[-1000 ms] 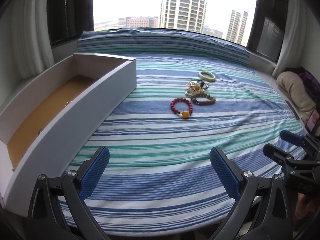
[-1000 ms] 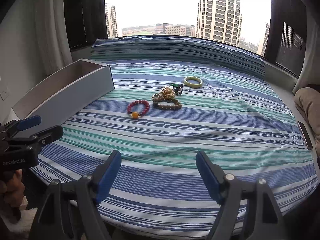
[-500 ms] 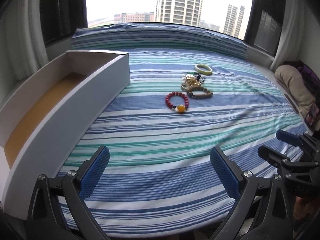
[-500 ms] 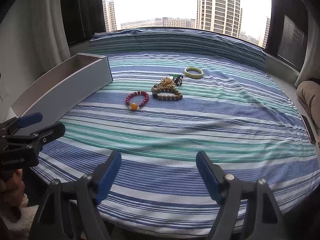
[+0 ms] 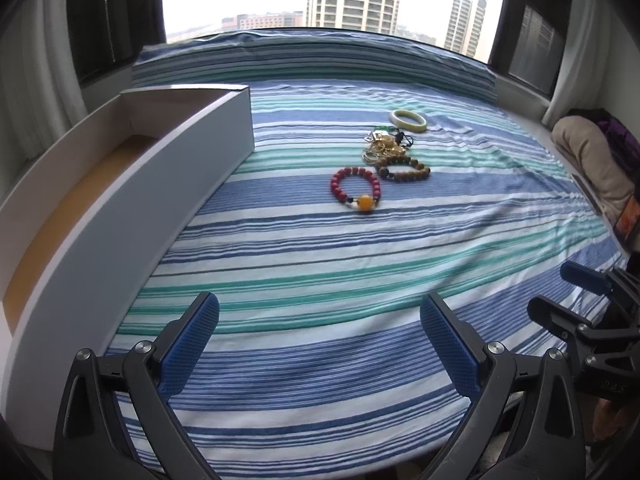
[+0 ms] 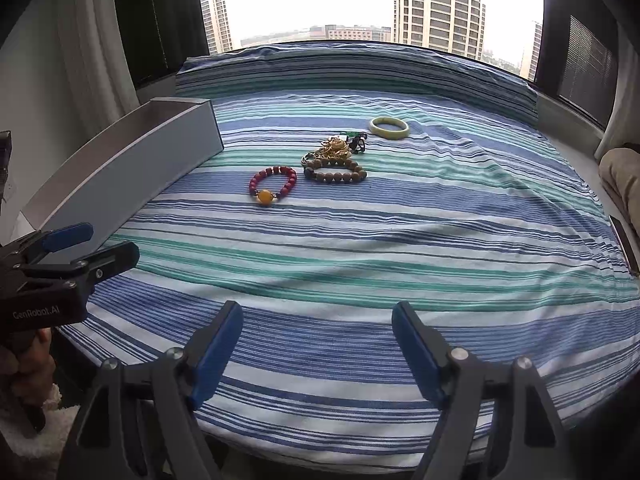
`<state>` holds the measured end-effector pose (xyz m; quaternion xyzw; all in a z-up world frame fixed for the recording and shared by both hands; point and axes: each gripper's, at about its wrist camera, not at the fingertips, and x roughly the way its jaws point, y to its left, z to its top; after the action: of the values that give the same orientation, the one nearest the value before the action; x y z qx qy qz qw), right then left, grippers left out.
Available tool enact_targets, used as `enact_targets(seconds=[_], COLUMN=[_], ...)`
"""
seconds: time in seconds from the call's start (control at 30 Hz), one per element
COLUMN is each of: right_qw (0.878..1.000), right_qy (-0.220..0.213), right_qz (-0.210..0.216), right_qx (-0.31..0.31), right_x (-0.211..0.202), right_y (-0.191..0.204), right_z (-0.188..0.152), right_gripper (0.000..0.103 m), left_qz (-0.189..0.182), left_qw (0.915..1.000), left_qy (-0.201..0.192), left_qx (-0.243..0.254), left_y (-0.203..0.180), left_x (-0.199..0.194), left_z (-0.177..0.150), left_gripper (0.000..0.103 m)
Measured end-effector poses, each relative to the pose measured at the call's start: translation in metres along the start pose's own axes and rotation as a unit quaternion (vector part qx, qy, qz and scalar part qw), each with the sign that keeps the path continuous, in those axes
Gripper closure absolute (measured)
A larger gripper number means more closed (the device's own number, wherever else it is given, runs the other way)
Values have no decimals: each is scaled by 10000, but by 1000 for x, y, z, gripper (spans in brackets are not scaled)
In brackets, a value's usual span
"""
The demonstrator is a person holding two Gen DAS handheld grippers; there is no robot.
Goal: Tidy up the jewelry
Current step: 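Move the left tool down onto the red bead bracelet with amber bead, then grasp the red bead bracelet with the left tool while the right tool grasps the wooden bead bracelet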
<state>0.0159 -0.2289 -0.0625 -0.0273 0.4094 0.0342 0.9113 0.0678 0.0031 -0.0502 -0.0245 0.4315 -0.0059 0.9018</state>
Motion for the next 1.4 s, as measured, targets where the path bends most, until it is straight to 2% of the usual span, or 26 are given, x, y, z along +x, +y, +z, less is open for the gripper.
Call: enact_targets(seconds=[0.27,0.4,0.47,0.57,0.63,0.7,0.8,0.9,0.97,1.07,1.13,1.23,1.3,1.4], right_qw=[9998,9995,9993,9992,9991,9987,9978,9970,9966,9964,9962,9960,9960,9963], right_qy=[41,113,135,134,129,153,243,329,351,330,327,352,350,334], right_qz=[-32,-10,-2,-9,-15,0,33,-1,-1,-27,-22,-13,5,12], right_qx=[172,300,342,378,411,477,608,700,751,776,804,825,826,794], right_x=[4,9,10,10,9,9,13,17,19,18,19,21,22,21], right_y=[-12,-19,-22,-26,-29,-33,-41,-49,-53,-57,-59,-59,-59,-58], right_z=[-4,-7,-7,-7,-7,-8,-12,-15,-15,-15,-14,-14,-13,-13], right_gripper=[24,24,24,24,24,24,24,24,24,24,24,24,24,24], left_qz=[-278,-652,-804,-839,-904,-1042,-1370,-1428,-1556,-1880,-1951,-1993,-2018,-1871], left_qw=[9965,9901,9822,9641,9541,9491,9397,9271,9199,9231,9249,9251,9264,9357], left_qy=[79,171,190,59,50,194,430,653,834,1164,1255,1316,1337,1297], left_qx=[789,1228,1687,2520,2856,2967,3104,3403,3503,3147,3012,2953,2885,2695], left_y=[5,-11,-27,-53,-62,-66,-68,-71,-69,-58,-54,-51,-49,-44], left_x=[32,58,73,93,108,124,142,153,156,156,154,149,146,149], left_z=[47,67,74,79,82,85,85,78,73,75,74,70,68,70], left_gripper=[2,2,2,3,3,3,15,24,35,43,44,52,61,87])
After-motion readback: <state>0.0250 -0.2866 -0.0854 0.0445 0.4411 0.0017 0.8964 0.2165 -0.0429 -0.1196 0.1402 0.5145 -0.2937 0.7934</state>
